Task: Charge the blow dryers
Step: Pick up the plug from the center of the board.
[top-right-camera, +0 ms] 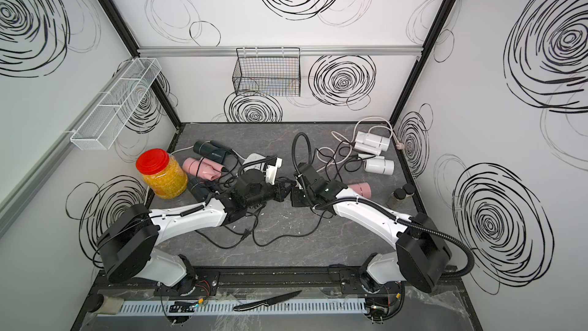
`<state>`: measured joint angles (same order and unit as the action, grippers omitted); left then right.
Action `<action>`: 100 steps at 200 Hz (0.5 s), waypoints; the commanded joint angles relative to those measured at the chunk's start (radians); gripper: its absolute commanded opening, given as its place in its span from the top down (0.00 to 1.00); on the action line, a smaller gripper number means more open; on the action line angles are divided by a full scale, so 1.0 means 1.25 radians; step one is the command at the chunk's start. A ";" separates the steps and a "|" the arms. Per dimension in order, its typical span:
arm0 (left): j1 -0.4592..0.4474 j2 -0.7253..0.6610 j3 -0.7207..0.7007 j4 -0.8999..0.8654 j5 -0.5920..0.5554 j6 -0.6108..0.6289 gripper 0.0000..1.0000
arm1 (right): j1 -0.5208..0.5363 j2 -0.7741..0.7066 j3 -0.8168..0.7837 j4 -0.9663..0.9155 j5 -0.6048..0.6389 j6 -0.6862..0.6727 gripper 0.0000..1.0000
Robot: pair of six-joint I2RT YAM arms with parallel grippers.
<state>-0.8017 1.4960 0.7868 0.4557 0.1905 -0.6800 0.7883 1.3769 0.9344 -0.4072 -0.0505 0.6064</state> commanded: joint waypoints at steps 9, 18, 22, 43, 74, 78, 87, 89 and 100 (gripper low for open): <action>-0.020 -0.010 0.041 0.008 -0.002 0.019 0.90 | -0.007 0.008 0.014 0.003 0.021 0.016 0.76; -0.023 -0.009 0.045 -0.001 -0.007 0.026 0.89 | -0.007 0.008 0.015 0.000 0.027 0.015 0.77; -0.024 -0.008 0.045 -0.005 -0.009 0.027 0.89 | -0.007 0.007 0.014 -0.002 0.029 0.014 0.77; -0.031 -0.006 0.052 -0.023 -0.026 0.041 0.89 | -0.013 0.008 0.014 -0.008 0.030 0.008 0.70; -0.049 0.000 0.075 -0.077 -0.073 0.079 0.89 | -0.013 0.003 0.024 -0.034 0.040 -0.005 0.66; -0.051 0.001 0.077 -0.081 -0.078 0.084 0.89 | -0.015 0.003 0.025 -0.036 0.040 -0.007 0.66; -0.054 0.003 0.081 -0.087 -0.081 0.090 0.89 | -0.015 -0.001 0.028 -0.044 0.040 -0.011 0.66; -0.053 0.003 0.082 -0.088 -0.082 0.090 0.89 | -0.015 -0.001 0.029 -0.045 0.040 -0.011 0.66; -0.056 0.007 0.085 -0.090 -0.086 0.093 0.89 | -0.015 -0.003 0.031 -0.050 0.043 -0.016 0.66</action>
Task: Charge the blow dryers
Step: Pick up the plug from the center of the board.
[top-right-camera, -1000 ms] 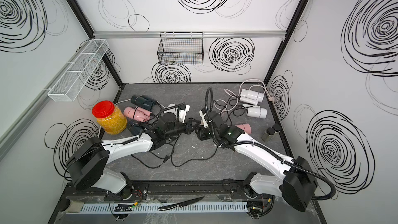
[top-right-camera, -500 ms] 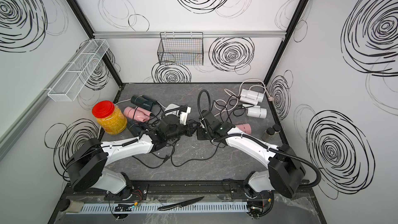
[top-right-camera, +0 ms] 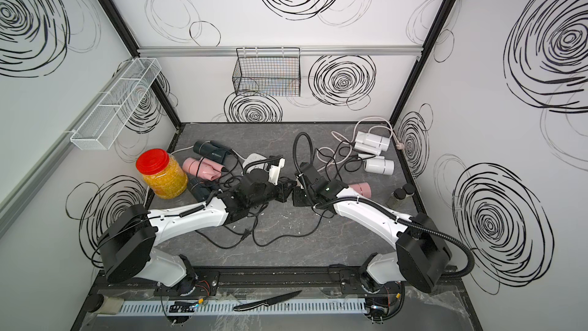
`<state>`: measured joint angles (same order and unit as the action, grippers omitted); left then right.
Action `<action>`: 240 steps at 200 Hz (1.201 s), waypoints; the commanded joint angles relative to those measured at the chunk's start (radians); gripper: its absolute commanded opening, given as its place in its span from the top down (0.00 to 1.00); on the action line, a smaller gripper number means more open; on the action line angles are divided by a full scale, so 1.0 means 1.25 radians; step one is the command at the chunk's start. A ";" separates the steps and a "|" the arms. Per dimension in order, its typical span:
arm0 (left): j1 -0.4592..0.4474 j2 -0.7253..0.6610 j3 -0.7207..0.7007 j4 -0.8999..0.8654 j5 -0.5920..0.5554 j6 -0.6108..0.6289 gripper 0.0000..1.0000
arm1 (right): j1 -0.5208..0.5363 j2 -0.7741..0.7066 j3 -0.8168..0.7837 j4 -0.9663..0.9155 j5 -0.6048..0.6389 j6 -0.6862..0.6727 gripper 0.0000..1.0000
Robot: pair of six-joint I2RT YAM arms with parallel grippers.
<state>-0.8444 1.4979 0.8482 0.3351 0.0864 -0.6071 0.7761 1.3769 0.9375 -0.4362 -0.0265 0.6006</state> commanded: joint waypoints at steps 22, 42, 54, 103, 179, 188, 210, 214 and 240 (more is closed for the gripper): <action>-0.027 0.013 0.042 0.002 -0.004 0.037 0.89 | -0.004 -0.004 0.034 -0.041 0.035 -0.017 0.65; -0.029 0.018 0.044 0.005 -0.002 0.037 0.89 | -0.004 -0.003 0.039 -0.047 0.044 -0.022 0.65; -0.032 0.022 0.045 0.006 0.002 0.035 0.89 | -0.004 -0.002 0.040 -0.047 0.042 -0.026 0.68; -0.011 0.024 0.044 0.048 0.059 -0.009 0.67 | -0.005 0.008 0.043 -0.037 0.041 -0.035 0.81; 0.053 -0.099 -0.017 0.053 0.130 -0.087 0.52 | -0.053 -0.030 -0.092 0.265 0.035 -0.139 0.86; 0.060 -0.123 -0.038 0.050 0.126 -0.095 0.52 | -0.059 -0.021 -0.107 0.308 0.048 -0.157 0.86; 0.083 -0.187 -0.098 0.043 0.123 -0.111 0.52 | -0.072 0.019 -0.117 0.376 0.088 -0.191 0.87; 0.088 -0.200 -0.109 0.044 0.127 -0.116 0.52 | -0.074 0.028 -0.116 0.386 0.092 -0.196 0.87; 0.128 -0.281 -0.169 0.050 0.135 -0.147 0.38 | -0.087 0.085 -0.117 0.455 0.113 -0.219 0.87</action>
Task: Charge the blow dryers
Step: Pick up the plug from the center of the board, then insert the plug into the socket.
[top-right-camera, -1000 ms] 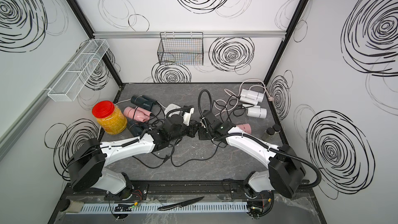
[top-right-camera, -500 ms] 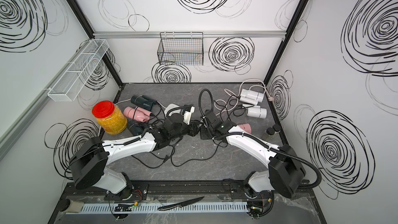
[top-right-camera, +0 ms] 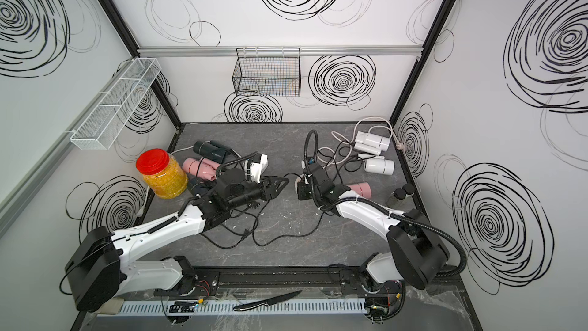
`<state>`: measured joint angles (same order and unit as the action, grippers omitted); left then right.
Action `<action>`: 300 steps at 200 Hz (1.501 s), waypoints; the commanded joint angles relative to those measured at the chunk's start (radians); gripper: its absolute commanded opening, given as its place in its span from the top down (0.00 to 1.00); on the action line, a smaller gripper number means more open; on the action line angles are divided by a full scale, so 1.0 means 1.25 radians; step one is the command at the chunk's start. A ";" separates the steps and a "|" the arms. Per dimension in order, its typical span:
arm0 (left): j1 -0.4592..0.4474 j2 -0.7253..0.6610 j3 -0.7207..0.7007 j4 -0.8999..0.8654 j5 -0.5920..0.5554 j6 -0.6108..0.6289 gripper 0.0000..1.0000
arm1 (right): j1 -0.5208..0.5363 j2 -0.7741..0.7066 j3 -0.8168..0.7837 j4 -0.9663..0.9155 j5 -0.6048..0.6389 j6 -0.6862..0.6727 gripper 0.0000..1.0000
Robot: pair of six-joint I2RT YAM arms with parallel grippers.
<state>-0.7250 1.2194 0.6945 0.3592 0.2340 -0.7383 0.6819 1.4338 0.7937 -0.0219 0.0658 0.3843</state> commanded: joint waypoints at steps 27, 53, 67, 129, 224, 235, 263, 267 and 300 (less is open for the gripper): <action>0.056 -0.107 -0.069 -0.018 -0.003 -0.020 0.13 | -0.014 0.083 -0.007 0.185 0.051 -0.051 0.88; 0.069 -0.109 -0.077 -0.033 0.005 -0.016 0.01 | -0.012 0.104 -0.022 0.226 0.058 -0.047 0.88; 0.069 -0.104 -0.079 -0.033 0.006 -0.014 0.01 | -0.013 0.115 -0.024 0.237 0.074 -0.047 0.88; 0.067 -0.083 -0.086 -0.008 0.016 -0.017 0.01 | -0.014 0.157 -0.025 0.256 0.074 -0.056 0.89; 0.046 -0.044 -0.070 0.009 0.013 0.003 0.01 | -0.013 0.181 -0.040 0.261 0.113 -0.063 0.89; 0.043 -0.038 -0.066 0.011 0.013 0.005 0.01 | -0.012 0.184 -0.039 0.265 0.115 -0.068 0.89; 0.034 -0.031 -0.062 0.011 0.010 0.005 0.01 | -0.014 0.195 -0.037 0.275 0.117 -0.074 0.89; 0.033 -0.030 -0.061 0.011 0.010 0.006 0.01 | -0.014 0.198 -0.038 0.277 0.116 -0.074 0.89; 0.028 -0.028 -0.065 0.012 0.003 0.008 0.01 | -0.008 0.193 -0.071 0.316 0.105 -0.066 0.87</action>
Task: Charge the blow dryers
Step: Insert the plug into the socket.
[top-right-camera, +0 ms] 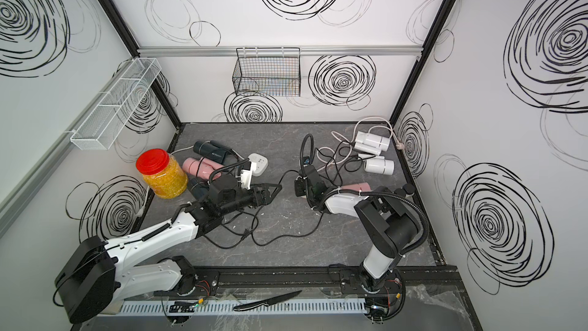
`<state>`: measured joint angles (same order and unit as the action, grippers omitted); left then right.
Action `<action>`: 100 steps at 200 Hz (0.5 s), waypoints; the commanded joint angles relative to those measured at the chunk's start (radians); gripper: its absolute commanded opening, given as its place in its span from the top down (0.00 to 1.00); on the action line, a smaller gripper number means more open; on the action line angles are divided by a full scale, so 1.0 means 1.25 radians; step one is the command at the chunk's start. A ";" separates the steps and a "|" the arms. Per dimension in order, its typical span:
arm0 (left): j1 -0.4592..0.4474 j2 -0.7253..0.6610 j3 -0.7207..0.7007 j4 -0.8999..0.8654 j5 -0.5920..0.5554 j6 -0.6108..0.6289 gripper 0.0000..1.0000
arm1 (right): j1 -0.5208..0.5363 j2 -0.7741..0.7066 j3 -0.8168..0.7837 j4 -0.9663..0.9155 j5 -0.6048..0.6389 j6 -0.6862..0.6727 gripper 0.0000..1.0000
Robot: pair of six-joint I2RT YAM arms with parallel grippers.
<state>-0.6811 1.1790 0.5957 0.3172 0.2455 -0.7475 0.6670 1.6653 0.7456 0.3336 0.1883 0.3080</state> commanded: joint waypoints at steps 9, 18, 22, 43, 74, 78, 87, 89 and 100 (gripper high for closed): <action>-0.006 0.004 0.016 0.044 -0.006 0.015 0.01 | 0.007 0.005 -0.047 0.046 0.008 0.001 0.86; -0.006 0.005 0.016 0.044 -0.006 0.016 0.01 | 0.010 -0.001 -0.063 0.061 0.009 0.006 0.86; -0.006 0.003 0.017 0.043 -0.005 0.017 0.01 | 0.011 -0.003 -0.072 0.069 0.011 0.009 0.85; -0.007 0.003 0.018 0.040 -0.005 0.020 0.01 | 0.021 -0.016 -0.108 0.101 0.024 0.020 0.85; -0.009 0.001 0.017 0.034 -0.008 0.024 0.01 | 0.035 -0.016 -0.112 0.086 0.035 0.014 0.85; -0.010 0.001 0.018 0.034 -0.008 0.024 0.01 | 0.035 -0.017 -0.113 0.085 0.036 0.016 0.85; -0.011 0.001 0.019 0.034 -0.009 0.024 0.01 | 0.035 -0.019 -0.120 0.088 0.036 0.016 0.85; -0.011 0.001 0.018 0.034 -0.010 0.024 0.01 | 0.035 -0.019 -0.121 0.087 0.036 0.016 0.85; -0.012 0.000 0.019 0.032 -0.011 0.024 0.01 | 0.038 -0.019 -0.127 0.085 0.039 0.017 0.85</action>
<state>-0.6884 1.1790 0.5957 0.3164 0.2420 -0.7330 0.6998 1.6444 0.6273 0.5087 0.2260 0.3206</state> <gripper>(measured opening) 0.991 0.151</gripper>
